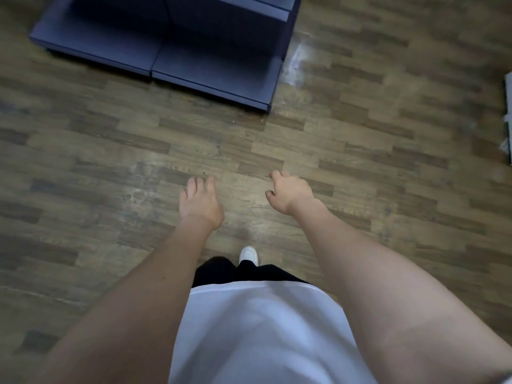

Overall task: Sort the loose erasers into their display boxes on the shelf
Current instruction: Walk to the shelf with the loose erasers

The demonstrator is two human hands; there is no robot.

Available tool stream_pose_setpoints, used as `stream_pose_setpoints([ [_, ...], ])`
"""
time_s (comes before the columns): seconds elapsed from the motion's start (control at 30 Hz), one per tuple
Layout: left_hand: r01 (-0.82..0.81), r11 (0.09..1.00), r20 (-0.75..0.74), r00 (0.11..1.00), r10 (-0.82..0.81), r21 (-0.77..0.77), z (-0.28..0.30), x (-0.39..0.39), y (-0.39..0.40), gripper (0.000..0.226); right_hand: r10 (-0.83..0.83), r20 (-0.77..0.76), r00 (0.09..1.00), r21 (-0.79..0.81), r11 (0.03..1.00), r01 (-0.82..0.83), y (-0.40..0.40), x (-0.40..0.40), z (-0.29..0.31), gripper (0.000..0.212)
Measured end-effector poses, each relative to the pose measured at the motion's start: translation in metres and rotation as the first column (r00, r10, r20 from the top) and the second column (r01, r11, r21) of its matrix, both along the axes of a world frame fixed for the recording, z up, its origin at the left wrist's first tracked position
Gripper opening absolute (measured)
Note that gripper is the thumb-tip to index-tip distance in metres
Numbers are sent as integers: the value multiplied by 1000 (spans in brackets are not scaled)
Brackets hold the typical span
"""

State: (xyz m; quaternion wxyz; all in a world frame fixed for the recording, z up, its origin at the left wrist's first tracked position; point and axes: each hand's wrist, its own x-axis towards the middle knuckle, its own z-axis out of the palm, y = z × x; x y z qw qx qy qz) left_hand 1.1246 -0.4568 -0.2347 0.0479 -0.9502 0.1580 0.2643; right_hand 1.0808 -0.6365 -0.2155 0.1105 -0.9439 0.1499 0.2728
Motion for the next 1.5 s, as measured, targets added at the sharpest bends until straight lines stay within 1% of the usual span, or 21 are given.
stream_pose_setpoints([
  [0.2,12,1000,-27,1000,-11,27,-2,45,-20,68,51,-63,997,42,998,-49,-8,53,-7,47],
  [0.33,4,999,-32,999,-3,45,-4,82,-23,70,74,-76,994,84,994,-67,-7,93,-11,48],
  [0.43,16,999,-19,1000,-15,35,-7,123,-26,73,42,-65,997,99,994,-35,-11,133,-11,46],
  [0.57,63,998,-13,998,-63,6,-6,193,-30,80,-6,-19,1000,64,998,7,-18,198,-7,46],
  [0.73,125,991,3,992,-125,-37,4,282,-37,79,-63,-18,998,29,998,64,-27,268,5,47],
  [0.83,148,988,11,989,-147,-50,6,323,-43,75,-99,-30,995,41,994,100,-31,297,6,48],
  [0.97,170,985,-39,984,-171,-29,5,360,-51,78,-115,-86,990,35,992,118,-35,322,3,48],
  [1.03,185,982,-62,981,-186,-24,2,375,-55,79,-136,-87,987,40,989,140,-41,335,0,48],
  [1.27,124,989,-140,981,-135,-85,0,433,-90,79,-168,-79,983,74,982,174,-73,388,-7,47],
  [1.37,114,986,-124,984,-129,-122,6,467,-118,77,-165,-54,985,66,984,169,-99,418,-5,46],
  [1.5,68,982,-89,992,-84,-178,14,506,-166,75,-168,27,985,69,984,166,-140,463,8,46],
])
